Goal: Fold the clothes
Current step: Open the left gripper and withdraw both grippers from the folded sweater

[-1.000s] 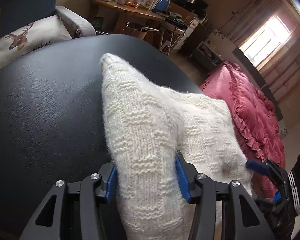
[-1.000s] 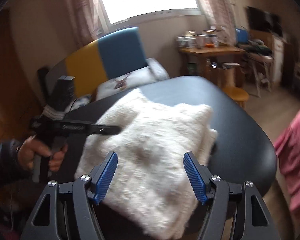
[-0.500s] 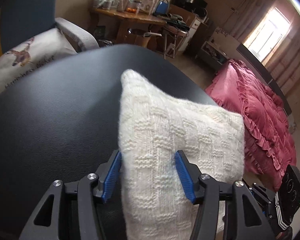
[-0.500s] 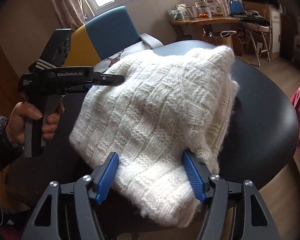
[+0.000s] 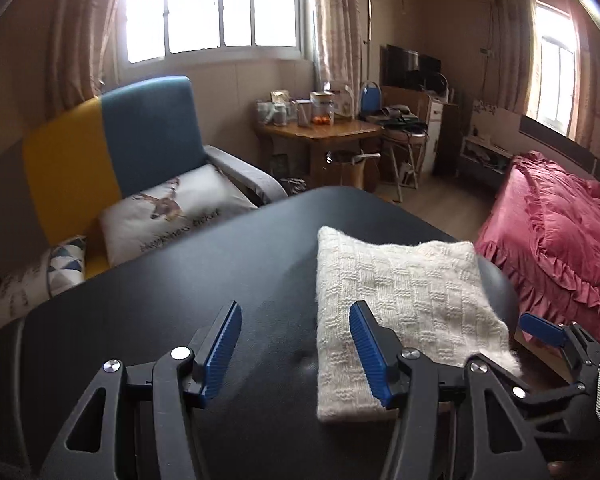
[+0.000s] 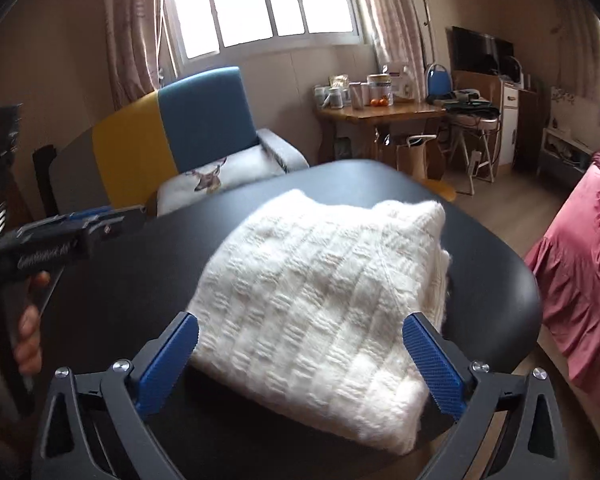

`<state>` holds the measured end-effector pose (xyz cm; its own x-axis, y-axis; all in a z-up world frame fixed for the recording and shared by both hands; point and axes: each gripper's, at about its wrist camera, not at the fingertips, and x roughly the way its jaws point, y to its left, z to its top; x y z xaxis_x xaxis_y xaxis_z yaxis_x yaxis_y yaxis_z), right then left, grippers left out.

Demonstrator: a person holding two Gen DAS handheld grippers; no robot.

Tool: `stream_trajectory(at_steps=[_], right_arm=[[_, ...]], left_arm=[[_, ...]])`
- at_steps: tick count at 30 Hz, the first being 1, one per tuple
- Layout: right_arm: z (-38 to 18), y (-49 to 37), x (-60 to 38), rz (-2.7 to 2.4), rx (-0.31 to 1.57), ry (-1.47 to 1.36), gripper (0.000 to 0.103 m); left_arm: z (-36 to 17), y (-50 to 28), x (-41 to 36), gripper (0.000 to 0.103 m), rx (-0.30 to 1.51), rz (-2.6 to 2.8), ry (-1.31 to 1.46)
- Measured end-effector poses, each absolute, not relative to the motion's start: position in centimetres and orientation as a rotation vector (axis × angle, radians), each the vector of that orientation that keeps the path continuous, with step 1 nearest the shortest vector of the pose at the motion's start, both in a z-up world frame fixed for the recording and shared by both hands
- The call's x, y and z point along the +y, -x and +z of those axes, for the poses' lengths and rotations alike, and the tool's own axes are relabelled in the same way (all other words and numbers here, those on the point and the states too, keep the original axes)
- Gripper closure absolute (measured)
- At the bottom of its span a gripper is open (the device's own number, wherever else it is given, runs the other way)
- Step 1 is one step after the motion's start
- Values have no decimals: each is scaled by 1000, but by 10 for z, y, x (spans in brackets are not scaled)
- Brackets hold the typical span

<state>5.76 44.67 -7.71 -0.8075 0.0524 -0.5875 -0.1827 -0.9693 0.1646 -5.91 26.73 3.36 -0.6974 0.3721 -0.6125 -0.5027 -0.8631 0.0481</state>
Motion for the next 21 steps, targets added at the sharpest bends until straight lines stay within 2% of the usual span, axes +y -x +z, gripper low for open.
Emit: stream_trajectory(at_steps=[5,9,12,21], right_arm=[[-57,-45,435,2747,297,948,0],[-40,-57,418,2748,209,901,0],[-36,-59,414,2753,214,883,0],[-36,-58,418,2730,252,869,0]], left_arm=[[59,18,263,45,317,2468,714],[67,-4,270,46,395,2440,706],[66,-15,269,47,420,2496,667],[40,3,269,48,291,2363,932]])
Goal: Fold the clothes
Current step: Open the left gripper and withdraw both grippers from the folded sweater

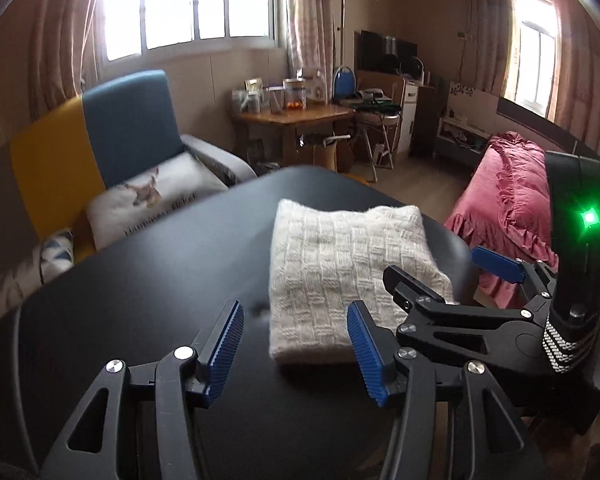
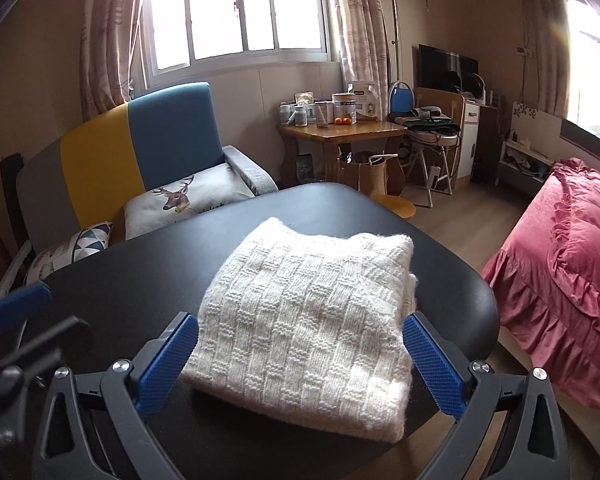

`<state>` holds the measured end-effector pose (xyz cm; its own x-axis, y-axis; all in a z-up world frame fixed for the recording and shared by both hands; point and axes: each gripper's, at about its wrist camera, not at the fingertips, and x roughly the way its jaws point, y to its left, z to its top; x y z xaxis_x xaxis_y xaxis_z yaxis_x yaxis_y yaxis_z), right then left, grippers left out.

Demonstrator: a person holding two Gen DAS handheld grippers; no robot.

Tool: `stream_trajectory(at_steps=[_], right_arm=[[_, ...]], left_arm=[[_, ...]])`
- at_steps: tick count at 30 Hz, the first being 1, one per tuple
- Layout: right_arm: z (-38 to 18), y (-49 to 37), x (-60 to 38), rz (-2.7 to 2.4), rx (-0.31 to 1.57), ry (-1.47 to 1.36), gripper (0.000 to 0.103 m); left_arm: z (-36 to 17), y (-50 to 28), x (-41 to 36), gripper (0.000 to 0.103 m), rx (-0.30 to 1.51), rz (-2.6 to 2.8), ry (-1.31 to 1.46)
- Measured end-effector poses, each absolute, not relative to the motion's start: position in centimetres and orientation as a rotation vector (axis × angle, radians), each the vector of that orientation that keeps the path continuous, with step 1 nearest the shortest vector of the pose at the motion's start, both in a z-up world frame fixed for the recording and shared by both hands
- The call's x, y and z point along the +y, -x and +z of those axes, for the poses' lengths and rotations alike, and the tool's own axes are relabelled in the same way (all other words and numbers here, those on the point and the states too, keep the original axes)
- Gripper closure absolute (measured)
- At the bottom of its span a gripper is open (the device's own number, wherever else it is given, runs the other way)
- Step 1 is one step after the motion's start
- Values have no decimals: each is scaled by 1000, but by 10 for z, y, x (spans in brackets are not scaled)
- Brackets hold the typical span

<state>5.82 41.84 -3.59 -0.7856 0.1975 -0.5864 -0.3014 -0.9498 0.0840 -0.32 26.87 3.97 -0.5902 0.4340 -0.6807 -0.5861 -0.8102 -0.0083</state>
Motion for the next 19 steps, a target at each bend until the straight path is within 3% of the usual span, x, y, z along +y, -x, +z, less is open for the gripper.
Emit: stream_trajectory(at_steps=[19], right_arm=[[-49,-61,417,2703,261,914,0]], left_arm=[[30,13,265,52,222,2368,994]])
